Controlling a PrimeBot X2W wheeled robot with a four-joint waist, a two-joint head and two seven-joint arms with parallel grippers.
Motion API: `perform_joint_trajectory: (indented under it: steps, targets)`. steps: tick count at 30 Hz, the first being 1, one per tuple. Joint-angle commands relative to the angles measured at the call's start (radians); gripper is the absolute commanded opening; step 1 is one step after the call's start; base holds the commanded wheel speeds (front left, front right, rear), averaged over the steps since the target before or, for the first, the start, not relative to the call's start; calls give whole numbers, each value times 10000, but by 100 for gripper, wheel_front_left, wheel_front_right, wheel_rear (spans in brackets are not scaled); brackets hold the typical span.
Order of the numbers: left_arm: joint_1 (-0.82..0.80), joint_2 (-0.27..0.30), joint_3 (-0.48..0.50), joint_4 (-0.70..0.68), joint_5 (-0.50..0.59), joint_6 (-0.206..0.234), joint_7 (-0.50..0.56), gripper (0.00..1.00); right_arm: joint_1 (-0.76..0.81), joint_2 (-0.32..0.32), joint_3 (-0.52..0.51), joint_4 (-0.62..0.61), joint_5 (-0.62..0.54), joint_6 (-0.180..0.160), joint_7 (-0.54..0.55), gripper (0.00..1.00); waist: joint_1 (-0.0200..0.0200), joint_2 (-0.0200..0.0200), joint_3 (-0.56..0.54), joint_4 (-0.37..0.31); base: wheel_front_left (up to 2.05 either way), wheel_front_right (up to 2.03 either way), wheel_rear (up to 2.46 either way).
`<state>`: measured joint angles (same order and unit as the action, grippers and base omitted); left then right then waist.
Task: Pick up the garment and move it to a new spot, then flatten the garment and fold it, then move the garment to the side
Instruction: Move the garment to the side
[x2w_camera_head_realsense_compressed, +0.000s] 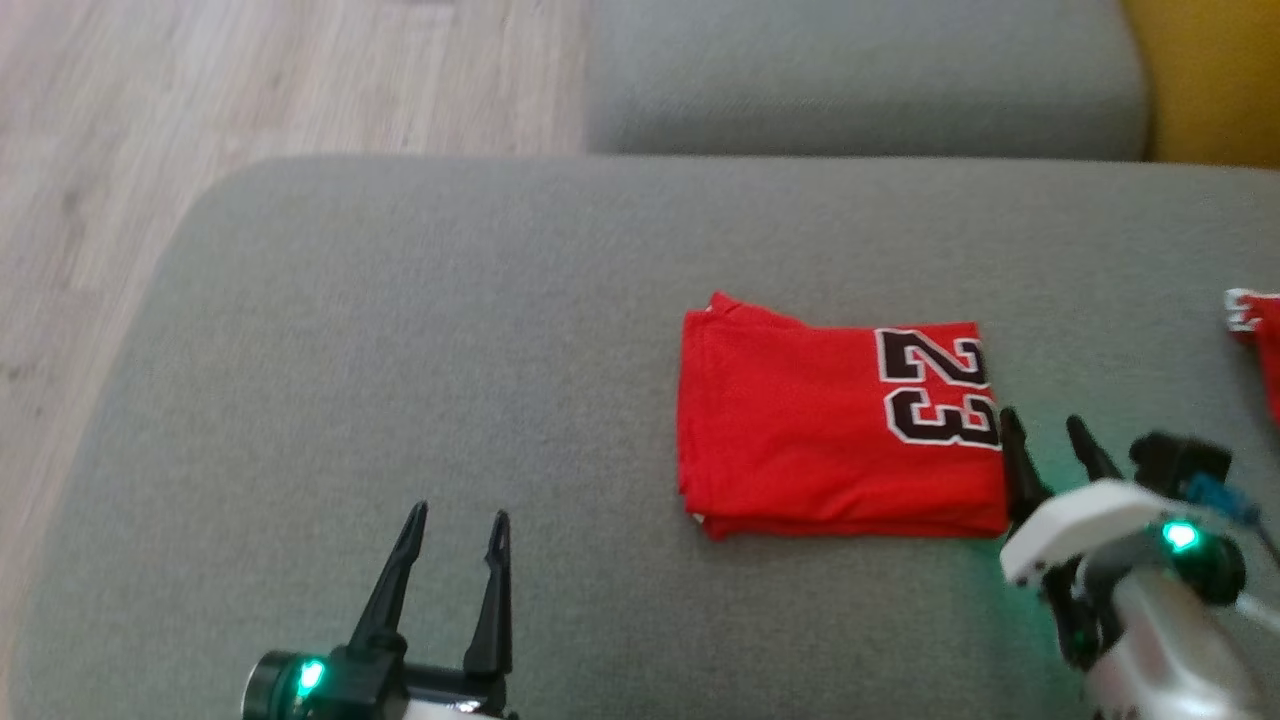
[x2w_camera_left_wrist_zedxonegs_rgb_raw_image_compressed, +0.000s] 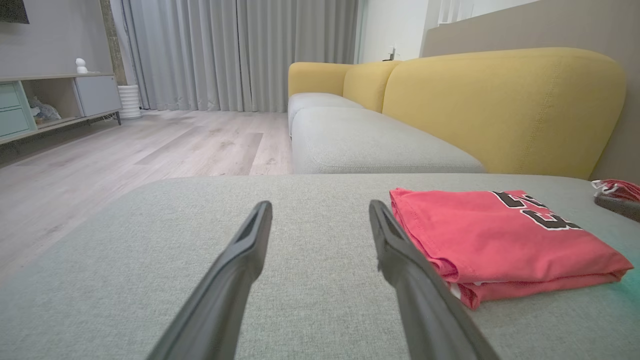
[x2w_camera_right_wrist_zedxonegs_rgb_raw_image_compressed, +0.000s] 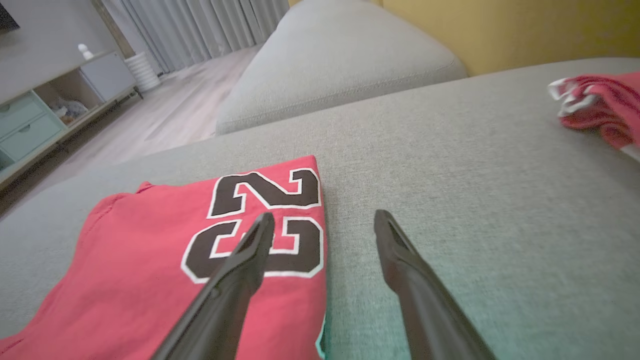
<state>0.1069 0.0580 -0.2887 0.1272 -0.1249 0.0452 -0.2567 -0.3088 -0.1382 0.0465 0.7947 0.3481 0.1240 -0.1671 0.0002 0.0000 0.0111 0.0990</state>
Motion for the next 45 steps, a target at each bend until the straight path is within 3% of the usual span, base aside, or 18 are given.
perform_joint_trajectory:
  steps: [1,5,6,7,8,13,17,27,34,35,36,40,45]
  targets:
    - [-562,-77,191,-343,-23,106,-51,100,-698,-166,243,226,175,67,223,100,-2,0,483,316,0,0,0]
    - [-776,-77,156,-310,-55,194,-51,100,-1308,-238,771,1249,540,67,853,100,-2,0,848,467,0,0,0]
    - [-801,-77,171,-304,-59,212,-51,100,-1382,-203,929,1379,694,67,910,79,-2,0,902,468,0,0,0]
    - [-801,-77,171,-304,-59,212,-51,100,-1382,-203,929,1379,694,67,910,79,-2,0,902,468,0,0,0]
    - [-821,-77,185,-294,-62,229,-51,100,-1439,-214,1076,1480,814,67,860,0,-2,0,933,463,0,0,0]
    - [-906,-77,282,-262,-56,284,-51,100,-1723,-499,1774,1794,1129,67,250,0,-2,0,1013,198,0,0,0]
    - [-988,-77,318,-347,-55,314,-51,100,-2238,-1202,2203,1943,1037,67,-35,0,-2,0,1100,-243,0,0,0]
    - [-1278,-77,212,-696,-160,504,-51,100,-3778,-4040,2789,1827,516,67,208,0,-2,0,1829,-1368,0,0,0]
    - [-1772,-77,225,-841,-98,575,-51,100,-4619,-5878,2230,1480,206,67,539,0,-2,0,2533,-1643,0,0,0]
    - [-1831,-77,240,-844,-58,554,-51,100,-4679,-6041,2113,1482,160,67,637,31,-2,0,2601,-1656,0,0,0]
    - [-1885,-77,262,-826,-21,536,-51,100,-4725,-6154,1974,1490,103,67,693,100,-2,0,2628,-1659,0,0,0]
    - [-1983,-78,385,-816,-297,504,-51,100,-4552,-5986,1611,1421,-167,67,779,100,-2,0,2410,-1638,0,0,0]
    - [-1809,-78,240,-343,-785,446,-51,100,-3437,-4657,1251,1080,-358,67,172,100,-2,0,1334,-1483,0,0,0]
